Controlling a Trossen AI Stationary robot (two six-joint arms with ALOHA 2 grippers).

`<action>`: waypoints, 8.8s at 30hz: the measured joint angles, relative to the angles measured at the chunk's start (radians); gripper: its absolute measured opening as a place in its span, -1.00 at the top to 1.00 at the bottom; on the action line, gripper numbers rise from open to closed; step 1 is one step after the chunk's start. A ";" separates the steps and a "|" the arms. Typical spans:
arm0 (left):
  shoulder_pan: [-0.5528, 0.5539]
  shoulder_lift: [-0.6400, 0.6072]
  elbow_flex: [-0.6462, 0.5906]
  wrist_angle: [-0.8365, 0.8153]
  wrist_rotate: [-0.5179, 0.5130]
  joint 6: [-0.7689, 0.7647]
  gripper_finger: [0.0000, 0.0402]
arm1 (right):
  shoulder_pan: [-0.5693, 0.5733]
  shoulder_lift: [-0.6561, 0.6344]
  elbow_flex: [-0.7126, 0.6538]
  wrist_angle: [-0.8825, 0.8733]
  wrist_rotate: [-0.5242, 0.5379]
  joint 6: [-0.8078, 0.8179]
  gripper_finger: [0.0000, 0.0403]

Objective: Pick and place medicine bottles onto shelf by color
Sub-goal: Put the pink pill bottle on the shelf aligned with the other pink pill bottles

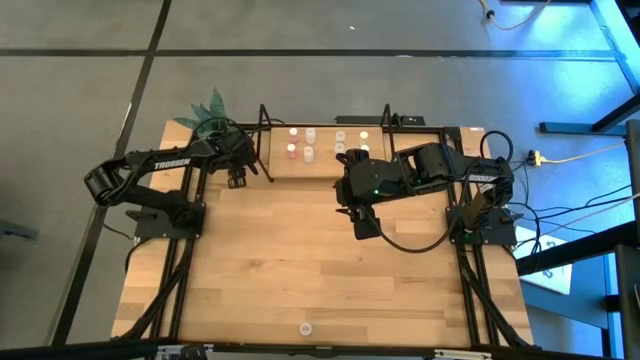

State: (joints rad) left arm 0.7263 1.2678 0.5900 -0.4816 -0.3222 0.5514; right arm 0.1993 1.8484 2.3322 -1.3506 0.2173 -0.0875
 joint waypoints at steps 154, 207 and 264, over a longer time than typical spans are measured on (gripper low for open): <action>-0.995 0.270 0.911 -0.729 -0.005 -0.989 0.48 | -0.005 -0.314 -0.473 0.162 -0.106 0.054 -0.25; -0.831 0.650 0.911 -0.546 0.199 -0.810 0.48 | 0.027 -0.631 -1.097 0.874 -0.027 0.030 -0.25; -0.796 0.690 0.851 -0.425 0.264 -0.811 -0.21 | 0.027 -0.630 -1.097 0.875 -0.027 0.027 -0.25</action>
State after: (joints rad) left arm -0.0700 1.9575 1.4405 -0.9063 -0.0584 -0.2594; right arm 0.2268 1.2182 1.2350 -0.4751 0.1902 -0.0605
